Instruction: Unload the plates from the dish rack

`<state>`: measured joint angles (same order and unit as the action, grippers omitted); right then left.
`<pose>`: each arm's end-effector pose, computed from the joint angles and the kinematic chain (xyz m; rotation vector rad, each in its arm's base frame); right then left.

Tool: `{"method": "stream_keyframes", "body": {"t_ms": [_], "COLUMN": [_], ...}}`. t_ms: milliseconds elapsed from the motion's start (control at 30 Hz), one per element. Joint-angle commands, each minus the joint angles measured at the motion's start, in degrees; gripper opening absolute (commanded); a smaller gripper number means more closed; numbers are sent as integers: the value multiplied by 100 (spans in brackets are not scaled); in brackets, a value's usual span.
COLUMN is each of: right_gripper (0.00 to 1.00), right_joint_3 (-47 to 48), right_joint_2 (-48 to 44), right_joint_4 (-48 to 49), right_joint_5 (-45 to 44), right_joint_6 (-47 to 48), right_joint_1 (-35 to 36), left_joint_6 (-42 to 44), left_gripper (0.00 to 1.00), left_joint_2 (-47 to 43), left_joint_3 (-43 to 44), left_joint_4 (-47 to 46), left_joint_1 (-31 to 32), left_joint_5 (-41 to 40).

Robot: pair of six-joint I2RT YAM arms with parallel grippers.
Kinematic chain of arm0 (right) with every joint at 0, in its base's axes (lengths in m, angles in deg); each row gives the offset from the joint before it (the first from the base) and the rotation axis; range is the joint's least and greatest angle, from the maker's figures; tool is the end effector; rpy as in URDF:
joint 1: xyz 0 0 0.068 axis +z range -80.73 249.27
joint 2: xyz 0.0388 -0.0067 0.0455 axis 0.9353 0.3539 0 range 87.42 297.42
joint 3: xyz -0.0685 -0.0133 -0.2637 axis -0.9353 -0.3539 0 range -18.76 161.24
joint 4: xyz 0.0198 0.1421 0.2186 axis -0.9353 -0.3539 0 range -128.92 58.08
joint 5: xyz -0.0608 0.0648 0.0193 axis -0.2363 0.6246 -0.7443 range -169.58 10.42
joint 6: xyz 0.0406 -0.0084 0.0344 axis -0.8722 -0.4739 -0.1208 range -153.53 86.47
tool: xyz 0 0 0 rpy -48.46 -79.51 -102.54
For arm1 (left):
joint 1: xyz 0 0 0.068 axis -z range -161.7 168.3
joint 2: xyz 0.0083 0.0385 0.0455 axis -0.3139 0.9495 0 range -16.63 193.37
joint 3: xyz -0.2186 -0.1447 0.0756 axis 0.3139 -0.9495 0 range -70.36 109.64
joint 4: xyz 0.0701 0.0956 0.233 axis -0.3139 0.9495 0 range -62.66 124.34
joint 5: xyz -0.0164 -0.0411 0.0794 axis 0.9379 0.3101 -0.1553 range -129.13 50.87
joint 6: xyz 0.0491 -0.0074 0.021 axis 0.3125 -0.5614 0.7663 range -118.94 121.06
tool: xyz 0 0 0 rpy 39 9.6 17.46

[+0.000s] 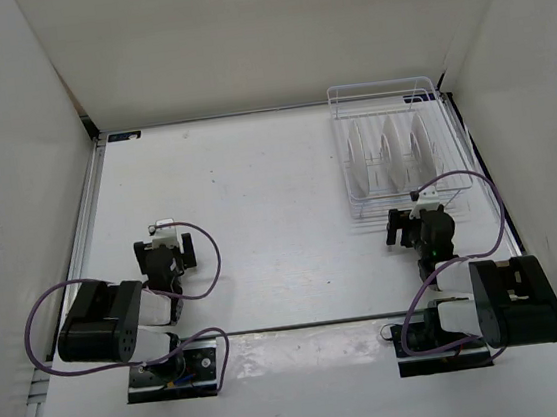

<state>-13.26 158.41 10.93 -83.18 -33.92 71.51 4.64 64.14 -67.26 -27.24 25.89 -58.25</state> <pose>0.1912 0.0053 0.1229 0.0094 1.9651 -0.0319 0.1875 -0.0131 0.1053 -0.0260 1.9608 0.2829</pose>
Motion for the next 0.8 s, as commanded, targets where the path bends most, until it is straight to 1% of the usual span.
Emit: {"method": "stream_keyframes", "body": {"t_ms": [0, 167, 200, 300, 367, 400, 433, 467, 500, 533, 567, 600, 633, 667, 700, 733, 767], "right_gripper": [90, 90, 90, 90, 90, 90, 90, 90, 90, 90, 90, 90, 90, 90, 90, 90, 90], "right_joint_3": [154, 145, 145, 145, 153, 145, 153, 145, 153, 153, 153, 136, 145, 145, 145, 145, 145], "right_joint_2": [4, 12, 12, -5, 12, 12, 4, 4, 21, 12, 12, 12, 30, 21, 21, 4, 12], "right_joint_4": [65, 66, 66, 74, 66, 66, 66, 66, 66, 74, 74, 66, 66, 74, 74, 66, 74], "right_joint_5": [61, 61, 52, 61, 96, 96, 87, 87, 87, 96, 70, 70, 78, 70, 70, 78, 70], "right_joint_6": [82, 82, 82, 82, 82, 100, 82, 82, 82, 73, 91, 82, 82, 82, 82, 73, 82], "right_joint_1": [-22, -22, -22, -22, -22, -31, -31, -31, -31, -13, -31, -31, -22, -31, -22, -22, -22], "left_joint_6": [-41, -50, -76, -15, 125, 283, 458, 651, 653, 44, -284, -635, -1187, -1305, -1428, -1630, -1667], "left_gripper": [100, 100, 100, 100, 100, 100, 100, 100, 100, 100, 100, 100, 100, 100, 100, 100, 100], "left_joint_2": [-71, -88, -88, -158, -298, -429, -1022, -1498, -1503, -2208, -2406, -2748, -2934, -3075, -3102, -3155, -3286], "left_joint_3": [-643, -643, -652, -670, -670, -739, -723, -609, -486, -76, 137, 844, 1077, 1297, 1873, 2053, 2212], "left_joint_4": [45, 53, 45, 141, 124, 150, 620, 1765, 1776, 2768, 3866, 4390, 5231, 5935, 6186, 6806, 7012], "left_joint_1": [-4, -4, -47, -328, -259, -76, 196, 433, 618, 681, 708, 743, 761, 761, 778, 813, 849], "left_joint_5": [92, 101, 205, 1047, 1208, 1147, 703, 620, 619, 541, 523, 749, 1169, 1521, 1690, 1987, 2043]}}
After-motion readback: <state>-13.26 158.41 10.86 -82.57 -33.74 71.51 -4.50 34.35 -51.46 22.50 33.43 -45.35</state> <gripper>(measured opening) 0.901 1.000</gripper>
